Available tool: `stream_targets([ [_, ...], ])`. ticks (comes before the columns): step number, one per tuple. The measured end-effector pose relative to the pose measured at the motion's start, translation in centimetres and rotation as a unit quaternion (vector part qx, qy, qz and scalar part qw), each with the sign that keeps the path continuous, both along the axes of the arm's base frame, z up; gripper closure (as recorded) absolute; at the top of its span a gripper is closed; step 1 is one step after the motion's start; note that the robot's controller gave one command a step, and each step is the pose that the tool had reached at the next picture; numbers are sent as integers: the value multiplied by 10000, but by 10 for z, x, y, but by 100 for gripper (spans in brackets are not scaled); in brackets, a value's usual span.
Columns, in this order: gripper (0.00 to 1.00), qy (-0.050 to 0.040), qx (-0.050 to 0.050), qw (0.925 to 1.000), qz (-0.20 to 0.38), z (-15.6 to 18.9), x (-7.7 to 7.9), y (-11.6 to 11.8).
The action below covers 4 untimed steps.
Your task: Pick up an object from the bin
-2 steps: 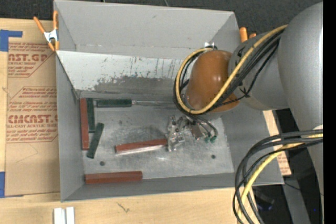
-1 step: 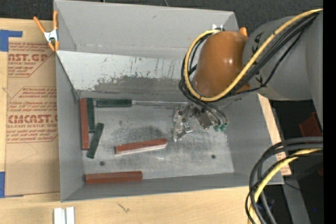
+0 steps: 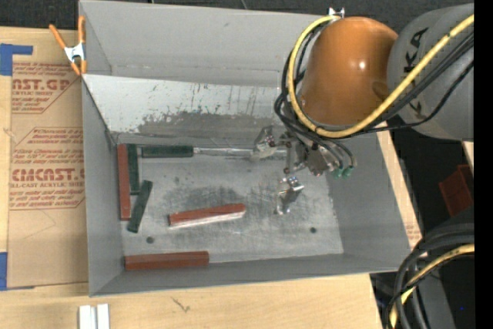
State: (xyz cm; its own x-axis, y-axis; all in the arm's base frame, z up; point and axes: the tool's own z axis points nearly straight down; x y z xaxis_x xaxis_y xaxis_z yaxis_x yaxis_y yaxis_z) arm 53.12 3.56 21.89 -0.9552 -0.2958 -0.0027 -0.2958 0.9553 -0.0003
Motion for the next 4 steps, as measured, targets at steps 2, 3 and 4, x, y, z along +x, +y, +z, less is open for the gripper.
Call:
stream_targets([
  [2, 0, -25, 6, 9998, -209, -57, -3, 19],
  [3, 0, -3, 1, 9984, 574, -107, 22, 6],
  [4, 100, -49, -7, 9885, 1511, -141, 22, 11],
])
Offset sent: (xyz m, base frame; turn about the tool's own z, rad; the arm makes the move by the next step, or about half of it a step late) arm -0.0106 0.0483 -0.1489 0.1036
